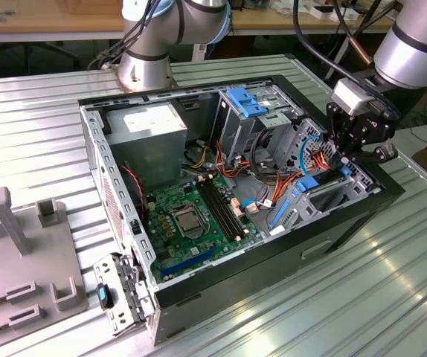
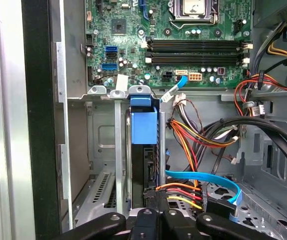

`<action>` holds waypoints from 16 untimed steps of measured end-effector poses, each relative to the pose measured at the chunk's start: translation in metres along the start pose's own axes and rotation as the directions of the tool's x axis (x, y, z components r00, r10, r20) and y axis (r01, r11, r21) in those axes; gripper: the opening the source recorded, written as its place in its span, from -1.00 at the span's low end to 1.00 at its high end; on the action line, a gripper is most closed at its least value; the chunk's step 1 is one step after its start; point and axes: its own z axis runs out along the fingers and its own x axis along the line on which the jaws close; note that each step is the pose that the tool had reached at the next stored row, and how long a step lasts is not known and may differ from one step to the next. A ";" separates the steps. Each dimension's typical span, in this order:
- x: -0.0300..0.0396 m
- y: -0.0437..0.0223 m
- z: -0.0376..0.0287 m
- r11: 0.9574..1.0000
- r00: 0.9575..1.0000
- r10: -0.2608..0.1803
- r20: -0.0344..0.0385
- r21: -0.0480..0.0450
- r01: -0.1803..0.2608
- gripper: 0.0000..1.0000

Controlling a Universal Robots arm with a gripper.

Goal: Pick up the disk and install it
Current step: 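Insert the first disk wire, then insert the second disk wire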

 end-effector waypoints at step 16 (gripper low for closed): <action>-0.0006 -0.0027 -0.0271 1.000 1.000 -0.002 -0.016 -0.010 0.001 -0.79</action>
